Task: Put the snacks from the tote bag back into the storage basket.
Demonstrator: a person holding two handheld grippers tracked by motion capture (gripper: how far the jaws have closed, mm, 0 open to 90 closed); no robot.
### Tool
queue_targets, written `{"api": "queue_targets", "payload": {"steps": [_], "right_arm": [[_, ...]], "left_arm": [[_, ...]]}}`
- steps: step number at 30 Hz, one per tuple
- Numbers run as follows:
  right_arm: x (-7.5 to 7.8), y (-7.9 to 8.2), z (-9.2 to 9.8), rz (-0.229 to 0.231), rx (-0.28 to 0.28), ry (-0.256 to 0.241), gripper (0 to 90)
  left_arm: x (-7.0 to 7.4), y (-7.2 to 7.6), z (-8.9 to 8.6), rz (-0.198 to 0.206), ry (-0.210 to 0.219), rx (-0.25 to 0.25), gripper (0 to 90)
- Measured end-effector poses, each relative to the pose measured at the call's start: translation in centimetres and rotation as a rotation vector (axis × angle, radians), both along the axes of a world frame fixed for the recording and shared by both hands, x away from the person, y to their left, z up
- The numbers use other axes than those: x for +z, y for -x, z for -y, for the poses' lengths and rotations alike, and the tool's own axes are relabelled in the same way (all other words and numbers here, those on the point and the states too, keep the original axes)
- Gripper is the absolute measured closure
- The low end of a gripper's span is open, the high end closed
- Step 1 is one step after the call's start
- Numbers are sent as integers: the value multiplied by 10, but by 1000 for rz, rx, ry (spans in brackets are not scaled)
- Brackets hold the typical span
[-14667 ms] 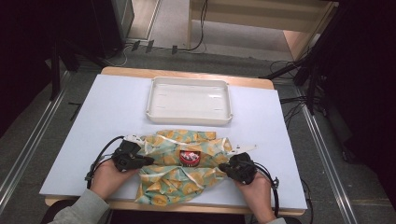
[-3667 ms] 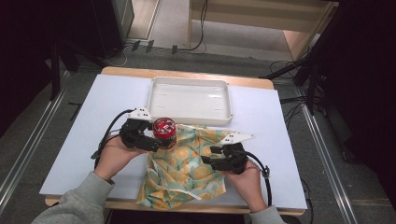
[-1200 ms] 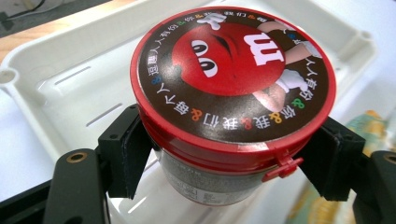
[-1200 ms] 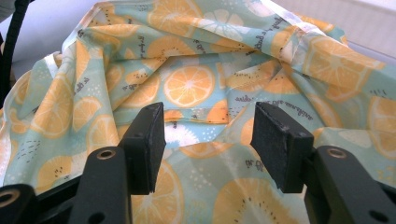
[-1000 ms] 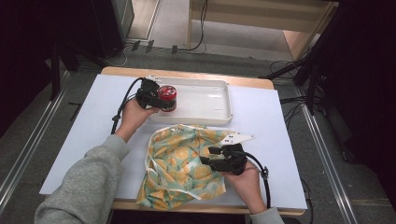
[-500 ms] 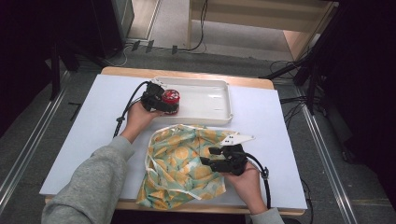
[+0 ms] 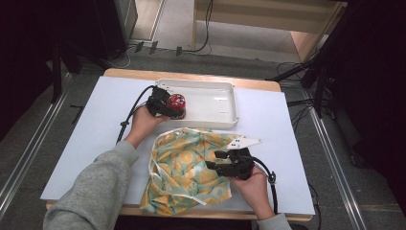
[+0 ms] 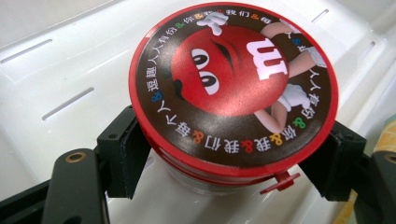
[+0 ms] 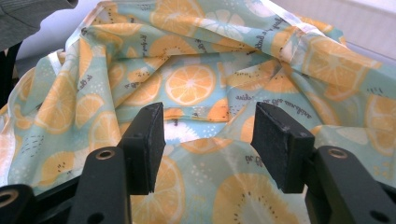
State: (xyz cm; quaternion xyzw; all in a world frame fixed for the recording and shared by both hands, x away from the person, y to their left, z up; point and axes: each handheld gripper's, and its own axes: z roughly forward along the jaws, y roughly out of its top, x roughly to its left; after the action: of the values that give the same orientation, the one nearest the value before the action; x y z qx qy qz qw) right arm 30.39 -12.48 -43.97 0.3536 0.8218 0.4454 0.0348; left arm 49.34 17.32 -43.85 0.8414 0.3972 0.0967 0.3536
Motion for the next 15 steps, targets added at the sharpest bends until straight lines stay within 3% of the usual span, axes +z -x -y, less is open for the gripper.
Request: {"api": "queue_targets", "payload": {"steps": [12,15], "right_arm": [[1,0,1,3,4,-4,453],[1,0,1,6,1,-6,453]], "left_arm": [[-2,3,1,-2,-19,-22,222],[-2,3,0,-4,1,-17,209]]}}
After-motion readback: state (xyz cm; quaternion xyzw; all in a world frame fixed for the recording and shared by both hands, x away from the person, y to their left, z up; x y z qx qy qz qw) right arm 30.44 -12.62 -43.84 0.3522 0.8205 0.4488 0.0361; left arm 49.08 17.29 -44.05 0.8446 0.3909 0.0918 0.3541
